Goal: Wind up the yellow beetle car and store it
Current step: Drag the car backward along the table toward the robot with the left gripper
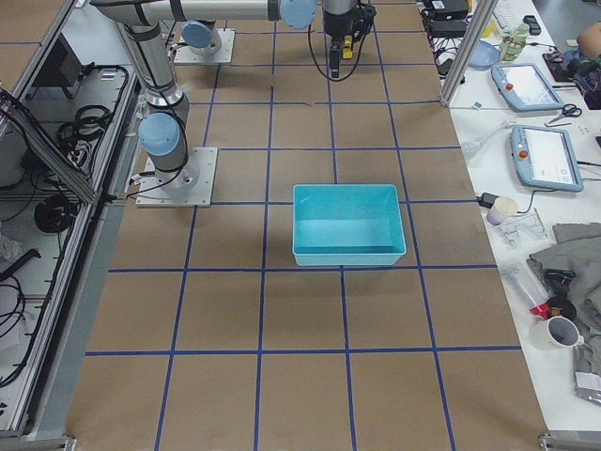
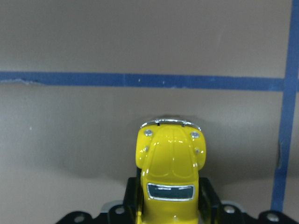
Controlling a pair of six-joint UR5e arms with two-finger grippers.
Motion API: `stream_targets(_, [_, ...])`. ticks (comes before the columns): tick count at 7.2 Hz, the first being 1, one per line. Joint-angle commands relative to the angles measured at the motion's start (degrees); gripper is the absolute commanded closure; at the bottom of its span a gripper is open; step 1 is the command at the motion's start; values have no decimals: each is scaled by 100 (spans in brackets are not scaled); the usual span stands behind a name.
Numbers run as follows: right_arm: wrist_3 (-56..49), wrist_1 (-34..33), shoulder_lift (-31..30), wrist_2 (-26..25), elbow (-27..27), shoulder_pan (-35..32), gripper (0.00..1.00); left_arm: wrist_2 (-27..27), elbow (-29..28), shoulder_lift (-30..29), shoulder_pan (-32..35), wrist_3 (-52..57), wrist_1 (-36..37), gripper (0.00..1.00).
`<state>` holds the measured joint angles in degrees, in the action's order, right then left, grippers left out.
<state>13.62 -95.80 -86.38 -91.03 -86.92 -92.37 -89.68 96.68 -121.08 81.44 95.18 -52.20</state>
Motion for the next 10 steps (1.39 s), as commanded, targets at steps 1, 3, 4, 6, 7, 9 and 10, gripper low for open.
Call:
stream_targets(1, [0,0,-2,-2,0,0,0,-6,9,-3,-267,210,-10,67])
stream_targets(3, [0,9,-2,6,0,0,0,12,123,-3,-522,710,43,67])
stream_targets(4, [0,9,-2,6,0,0,0,21,132,-3,-663,896,43,67])
stream_targets(6, [0,9,-11,6,0,0,0,21,132,6,-848,1081,43,67])
stream_targets(7, [0,9,-2,6,0,0,0,21,132,6,-927,1212,52,66])
stream_targets(9, [9,9,-2,15,0,0,0,12,132,-3,-1007,1231,34,35])
stream_targets(10, [0,9,7,6,0,0,0,12,123,6,-1007,1223,34,17])
